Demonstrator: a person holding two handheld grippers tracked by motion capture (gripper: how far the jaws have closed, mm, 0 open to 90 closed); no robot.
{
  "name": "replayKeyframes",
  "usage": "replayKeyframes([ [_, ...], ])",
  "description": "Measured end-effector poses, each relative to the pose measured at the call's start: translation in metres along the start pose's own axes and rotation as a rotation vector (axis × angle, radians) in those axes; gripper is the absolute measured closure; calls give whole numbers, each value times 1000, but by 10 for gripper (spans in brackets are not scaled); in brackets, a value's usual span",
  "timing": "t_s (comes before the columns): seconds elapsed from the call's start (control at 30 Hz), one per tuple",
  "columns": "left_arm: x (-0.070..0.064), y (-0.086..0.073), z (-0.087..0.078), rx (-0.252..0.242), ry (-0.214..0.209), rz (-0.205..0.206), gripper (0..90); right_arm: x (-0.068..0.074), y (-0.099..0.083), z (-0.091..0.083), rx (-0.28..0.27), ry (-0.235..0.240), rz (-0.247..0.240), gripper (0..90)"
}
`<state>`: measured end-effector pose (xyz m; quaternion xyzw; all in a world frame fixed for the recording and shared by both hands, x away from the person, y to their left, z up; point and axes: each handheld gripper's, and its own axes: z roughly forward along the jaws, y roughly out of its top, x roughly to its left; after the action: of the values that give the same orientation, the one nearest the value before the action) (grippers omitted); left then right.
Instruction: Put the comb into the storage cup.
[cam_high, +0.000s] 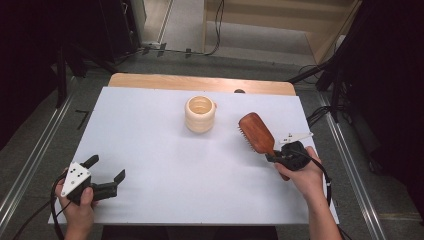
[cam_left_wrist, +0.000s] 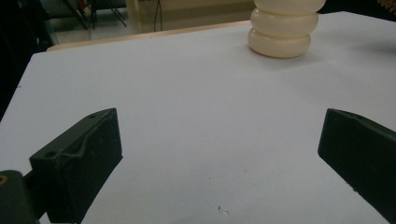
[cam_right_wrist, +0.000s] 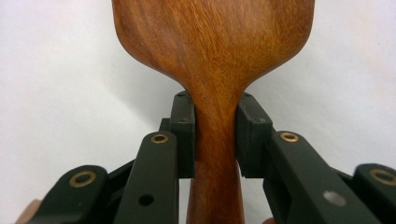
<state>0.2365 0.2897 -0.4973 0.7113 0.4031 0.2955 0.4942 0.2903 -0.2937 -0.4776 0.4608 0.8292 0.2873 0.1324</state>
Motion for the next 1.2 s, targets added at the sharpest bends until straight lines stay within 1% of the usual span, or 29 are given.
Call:
replayKeyframes([
  [0.13,1,0,-1,-2,0,-8,0,8,-2,-3,-59,3,16,706],
  [0.17,1,0,-1,-3,1,-9,0,13,-4,-5,-89,1,12,706],
  [0.23,1,0,-1,-5,2,-11,0,14,-4,-6,-98,1,15,707],
  [0.33,2,1,-1,-2,4,-12,0,18,-7,-9,-146,0,24,707],
  [0.4,1,2,-1,5,8,-3,0,19,-7,-11,-162,1,24,706],
  [0.47,-1,3,0,14,8,10,0,20,-8,-13,-184,-18,33,706],
  [0.5,-2,4,1,23,10,23,0,22,-10,-14,-225,-13,52,707],
  [0.53,-2,4,1,23,10,23,0,22,-10,-14,-225,-13,52,707],
  [0.6,-2,5,1,31,9,27,0,26,-14,-13,-253,-28,50,707],
  [0.67,-2,7,0,32,5,21,0,27,-14,-12,-259,-31,47,707],
  [0.73,-5,9,2,39,6,39,0,28,-16,-12,-275,-27,56,706],
  [0.77,-5,9,3,43,4,40,0,29,-16,-12,-289,-23,64,707],
  [0.8,-6,10,4,42,0,28,0,30,-16,-12,-297,-19,63,707],
  [0.9,-12,14,4,39,-5,33,0,31,-17,-14,-321,-37,59,707],
  [0.93,-15,17,5,39,-11,37,0,32,-17,-15,-339,-40,59,707],
  [0.97,-18,19,5,37,-17,39,0,32,-19,-16,-365,-31,67,706],
  [1.0,-22,22,5,29,-29,32,0,32,-19,-16,-373,-20,73,707],
  [1.03,-29,27,7,17,-62,16,0,33,-19,-16,-380,-27,66,707],
  [1.07,-29,27,7,17,-62,16,0,34,-19,-17,-388,-27,66,707],
  [1.13,-36,32,9,7,-75,20,0,33,-19,-18,-403,-11,81,707],
  [1.17,-40,35,11,-1,-86,21,0,33,-19,-18,-403,-11,81,707],
  [1.2,-44,38,12,-7,-94,23,0,34,-19,-19,-423,-11,89,707],
])
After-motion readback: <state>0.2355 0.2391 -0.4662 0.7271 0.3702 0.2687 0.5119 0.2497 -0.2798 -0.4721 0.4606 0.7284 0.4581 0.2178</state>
